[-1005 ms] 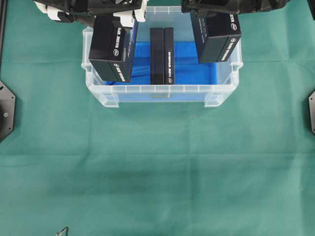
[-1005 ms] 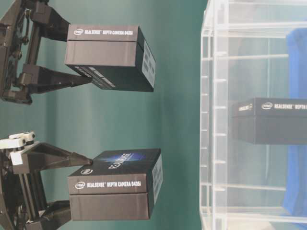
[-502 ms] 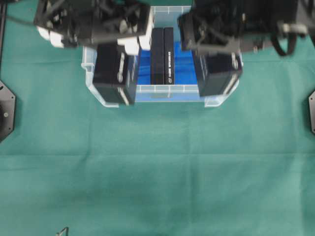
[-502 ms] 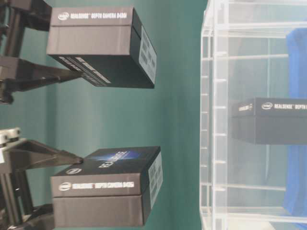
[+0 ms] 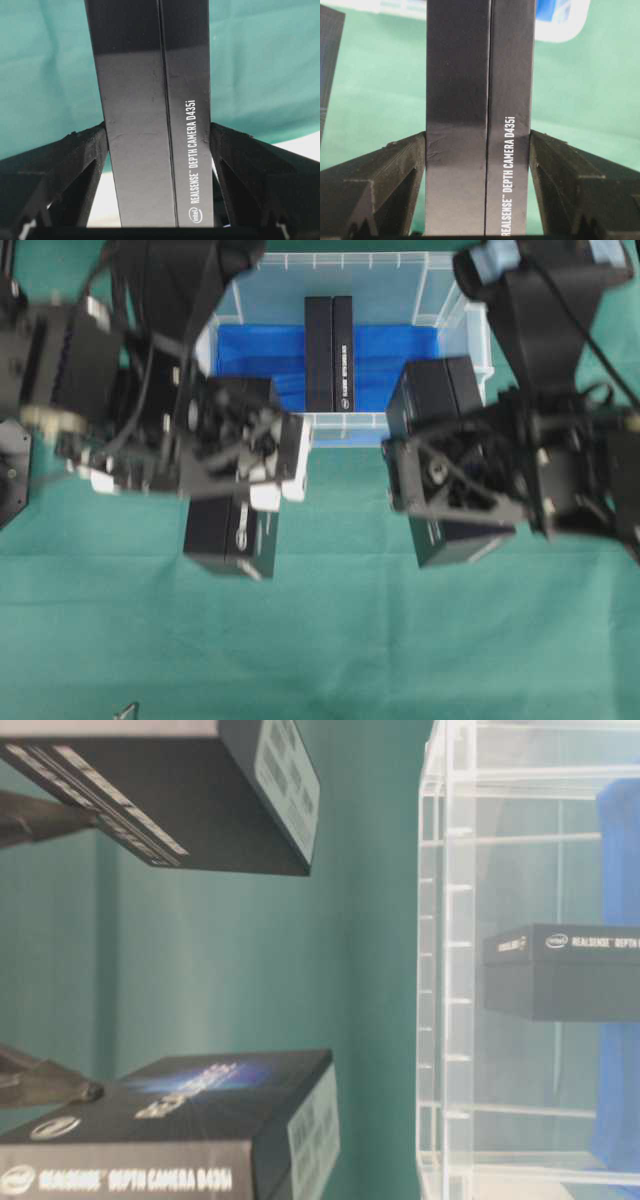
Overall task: Take the box out of the case with both arms.
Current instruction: 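Carry both boxes toward the front of the table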
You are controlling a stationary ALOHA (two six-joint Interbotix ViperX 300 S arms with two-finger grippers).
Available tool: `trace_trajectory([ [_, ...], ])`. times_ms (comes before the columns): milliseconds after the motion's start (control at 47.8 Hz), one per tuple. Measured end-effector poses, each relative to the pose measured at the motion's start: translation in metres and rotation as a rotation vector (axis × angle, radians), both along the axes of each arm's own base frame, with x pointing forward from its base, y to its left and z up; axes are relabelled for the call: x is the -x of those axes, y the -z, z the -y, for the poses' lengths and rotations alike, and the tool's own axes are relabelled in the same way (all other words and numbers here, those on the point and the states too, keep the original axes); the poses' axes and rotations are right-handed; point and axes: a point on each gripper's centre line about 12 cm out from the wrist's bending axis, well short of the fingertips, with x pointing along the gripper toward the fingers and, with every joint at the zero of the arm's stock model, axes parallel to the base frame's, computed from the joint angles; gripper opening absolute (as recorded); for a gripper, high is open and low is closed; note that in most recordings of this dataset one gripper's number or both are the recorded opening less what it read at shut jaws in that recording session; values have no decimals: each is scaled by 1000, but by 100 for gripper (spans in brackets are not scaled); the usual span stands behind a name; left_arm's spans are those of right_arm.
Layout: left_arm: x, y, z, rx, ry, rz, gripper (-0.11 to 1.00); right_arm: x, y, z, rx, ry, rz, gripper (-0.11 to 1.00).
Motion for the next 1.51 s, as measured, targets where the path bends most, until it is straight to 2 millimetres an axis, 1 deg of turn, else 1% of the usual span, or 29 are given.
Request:
trace_trajectory([
  [105, 3, 1, 19, 9, 1, -2, 64, 3, 0, -14, -5, -3, 14, 67],
  [230, 7, 2, 37, 19, -13, 1, 64, 7, 0, -30, -10, 0, 30, 67],
  [440, 10, 5, 57, 21, -18, -5, 64, 6, 2, -50, -12, -10, 35, 67],
  [523, 12, 4, 62, 22, -14, -2, 64, 4, 2, -54, -9, -13, 30, 67],
  [733, 13, 5, 65, 19, -11, -3, 64, 2, 1, -58, -3, -5, 4, 67],
  [1507, 13, 5, 64, 14, -16, -5, 64, 4, 2, -57, 7, 8, -15, 67],
])
